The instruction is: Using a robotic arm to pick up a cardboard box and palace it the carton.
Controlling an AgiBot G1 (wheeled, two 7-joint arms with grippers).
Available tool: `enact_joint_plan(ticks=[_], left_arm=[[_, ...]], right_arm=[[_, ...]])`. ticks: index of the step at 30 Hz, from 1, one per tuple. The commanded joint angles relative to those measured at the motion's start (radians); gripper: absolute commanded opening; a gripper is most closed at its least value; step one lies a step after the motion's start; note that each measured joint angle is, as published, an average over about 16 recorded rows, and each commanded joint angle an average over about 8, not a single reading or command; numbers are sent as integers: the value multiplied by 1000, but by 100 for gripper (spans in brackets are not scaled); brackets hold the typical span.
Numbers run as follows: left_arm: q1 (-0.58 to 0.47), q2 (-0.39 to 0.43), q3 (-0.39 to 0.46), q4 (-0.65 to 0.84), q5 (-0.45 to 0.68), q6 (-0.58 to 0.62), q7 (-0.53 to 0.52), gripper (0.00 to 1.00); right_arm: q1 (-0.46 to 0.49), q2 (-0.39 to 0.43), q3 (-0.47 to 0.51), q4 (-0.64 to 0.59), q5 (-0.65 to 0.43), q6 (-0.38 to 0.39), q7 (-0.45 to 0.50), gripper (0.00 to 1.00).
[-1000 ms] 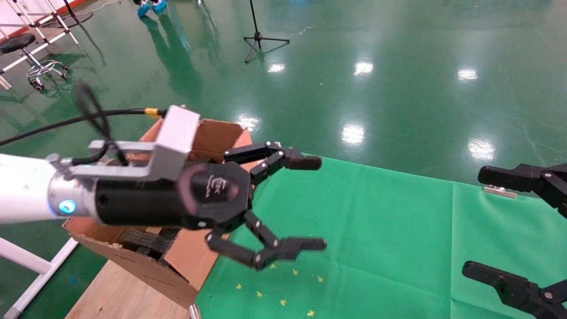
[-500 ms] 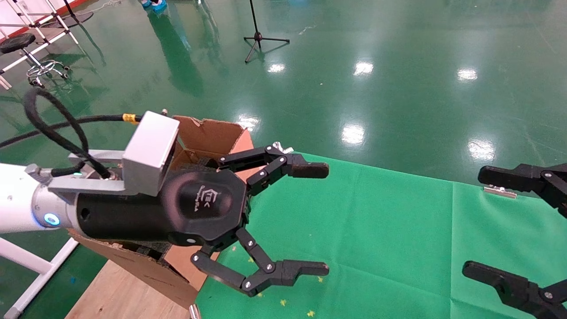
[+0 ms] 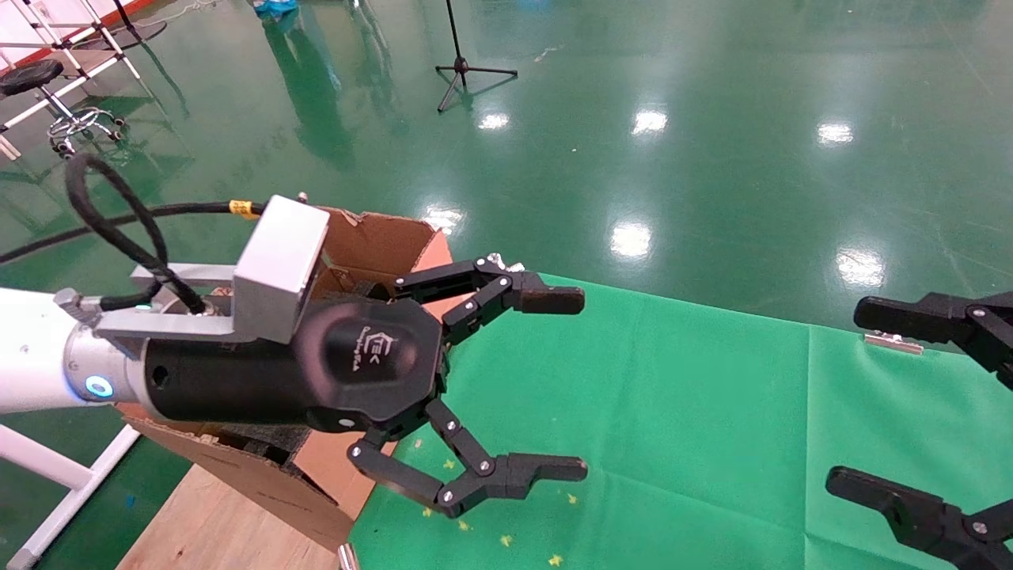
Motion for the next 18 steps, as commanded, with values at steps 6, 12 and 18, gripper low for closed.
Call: enact_joint_plan(ticks=[6, 12, 18], left_arm=[[-3, 0, 3, 3, 5, -2, -1, 100], [-5, 1, 4, 5, 7, -2, -1, 100], [-5, 1, 5, 5, 7, -3, -2, 100]], right_arm=[[0, 0, 0, 0, 0, 0, 0, 100], [0, 0, 0, 0, 0, 0, 0, 100], [0, 0, 0, 0, 0, 0, 0, 100]])
